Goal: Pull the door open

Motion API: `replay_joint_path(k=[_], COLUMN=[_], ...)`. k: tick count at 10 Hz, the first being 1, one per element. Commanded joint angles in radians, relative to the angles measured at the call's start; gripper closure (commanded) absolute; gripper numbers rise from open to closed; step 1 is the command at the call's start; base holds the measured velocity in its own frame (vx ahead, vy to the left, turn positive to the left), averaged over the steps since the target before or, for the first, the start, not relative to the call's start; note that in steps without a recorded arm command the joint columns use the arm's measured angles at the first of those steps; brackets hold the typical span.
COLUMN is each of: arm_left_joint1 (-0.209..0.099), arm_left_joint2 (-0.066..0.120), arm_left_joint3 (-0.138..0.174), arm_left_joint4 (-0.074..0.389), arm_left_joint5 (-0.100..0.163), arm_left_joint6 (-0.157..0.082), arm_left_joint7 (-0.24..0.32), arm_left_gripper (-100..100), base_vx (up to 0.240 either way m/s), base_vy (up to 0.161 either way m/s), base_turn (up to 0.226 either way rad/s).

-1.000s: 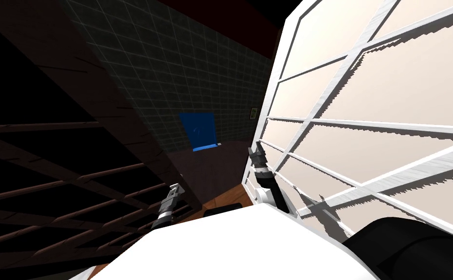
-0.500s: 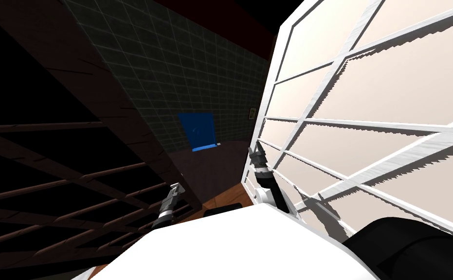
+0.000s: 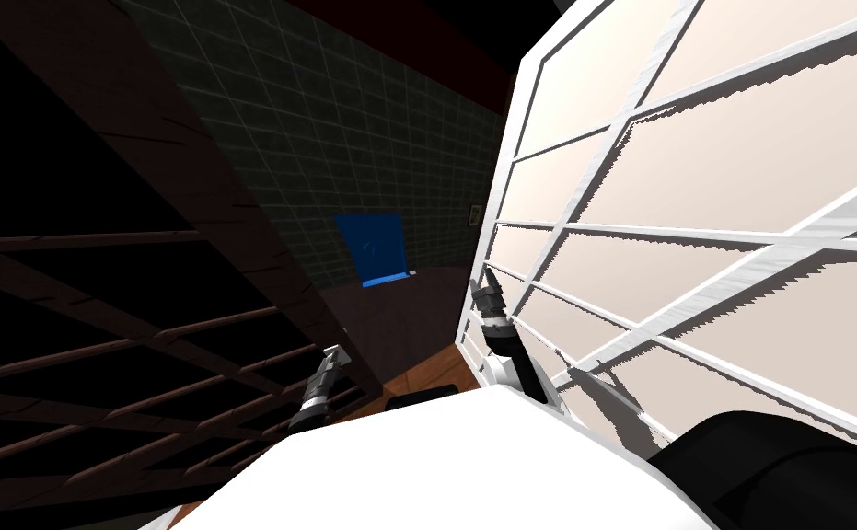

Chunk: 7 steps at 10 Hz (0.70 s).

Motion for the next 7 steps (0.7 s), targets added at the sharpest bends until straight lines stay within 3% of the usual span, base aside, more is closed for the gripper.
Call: replay_joint_path(k=[1,7], arm_left_joint1=[-0.003,-0.019], arm_left_joint2=[-0.006,0.001], arm_left_joint3=[-0.008,-0.03], arm_left_joint4=[0.006,0.023], arm_left_joint5=[0.004,0.048], arm_left_joint6=[0.001,0.001], arm_left_joint7=[0.034,0.191], arm_left_gripper=[100,100], base_vx=[-0.037,-0.038], base_vy=[0.01,0.009], base_turn=[-0.014,-0.032])
